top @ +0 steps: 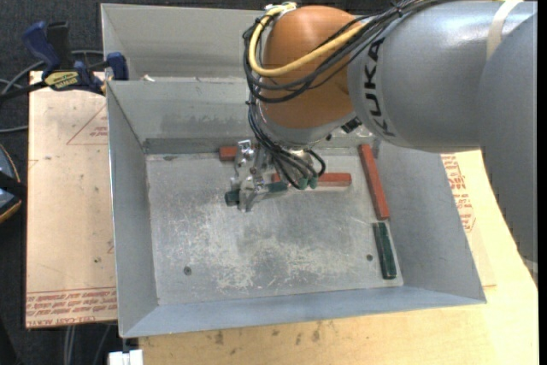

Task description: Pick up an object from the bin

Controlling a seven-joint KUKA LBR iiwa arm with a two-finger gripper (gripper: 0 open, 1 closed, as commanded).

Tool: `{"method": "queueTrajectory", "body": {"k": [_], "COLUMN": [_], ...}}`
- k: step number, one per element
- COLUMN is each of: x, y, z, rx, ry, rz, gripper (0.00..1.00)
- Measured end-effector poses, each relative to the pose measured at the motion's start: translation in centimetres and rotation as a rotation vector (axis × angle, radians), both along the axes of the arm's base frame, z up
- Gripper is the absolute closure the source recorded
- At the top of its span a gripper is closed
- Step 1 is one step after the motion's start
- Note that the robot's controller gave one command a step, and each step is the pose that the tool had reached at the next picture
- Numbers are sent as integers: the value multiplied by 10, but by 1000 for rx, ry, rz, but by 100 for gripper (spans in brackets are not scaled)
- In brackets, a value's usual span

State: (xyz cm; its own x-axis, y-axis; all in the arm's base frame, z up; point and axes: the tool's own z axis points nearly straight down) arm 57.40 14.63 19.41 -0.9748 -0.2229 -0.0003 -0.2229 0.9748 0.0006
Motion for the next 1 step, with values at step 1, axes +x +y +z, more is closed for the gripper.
{"method": "queueTrajectory", "body": {"k": [1], "x": [1], "y": [-13], "z": [31], "rx": [2], "ry": [-3], "rz": [7], "gripper": [100]}}
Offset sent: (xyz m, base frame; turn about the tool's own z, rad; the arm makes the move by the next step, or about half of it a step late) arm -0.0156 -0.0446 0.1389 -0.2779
